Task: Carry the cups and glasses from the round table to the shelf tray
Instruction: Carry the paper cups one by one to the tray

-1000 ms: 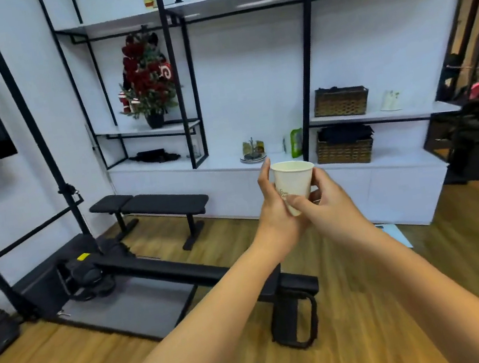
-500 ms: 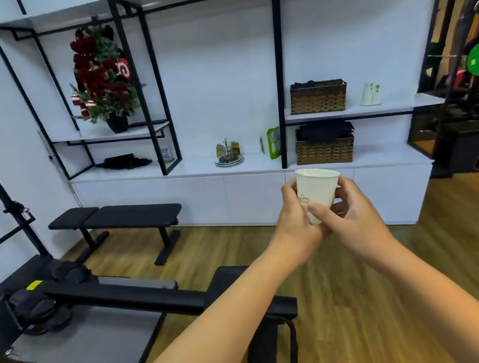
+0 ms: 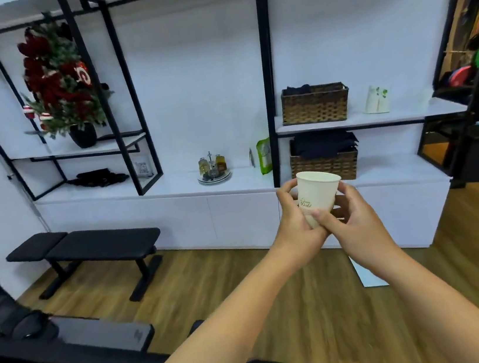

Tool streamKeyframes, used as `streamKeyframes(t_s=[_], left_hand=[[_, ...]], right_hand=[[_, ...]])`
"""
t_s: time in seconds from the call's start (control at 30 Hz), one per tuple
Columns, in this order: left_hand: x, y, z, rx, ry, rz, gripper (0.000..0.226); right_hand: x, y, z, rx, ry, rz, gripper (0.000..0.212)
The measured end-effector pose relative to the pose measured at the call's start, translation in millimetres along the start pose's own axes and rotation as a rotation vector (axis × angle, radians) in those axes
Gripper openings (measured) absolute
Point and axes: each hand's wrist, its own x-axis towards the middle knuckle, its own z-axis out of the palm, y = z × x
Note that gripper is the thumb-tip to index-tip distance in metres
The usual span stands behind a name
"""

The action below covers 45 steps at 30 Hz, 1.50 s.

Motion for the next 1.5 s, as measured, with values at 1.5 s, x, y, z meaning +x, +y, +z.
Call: streamKeyframes(t_s=[1.5], left_hand=[[677, -362, -249, 0.441, 0.441, -0.201, 0.073]], right_hand=[[792, 314, 251, 0.173, -0.319, 0.122, 0.046]])
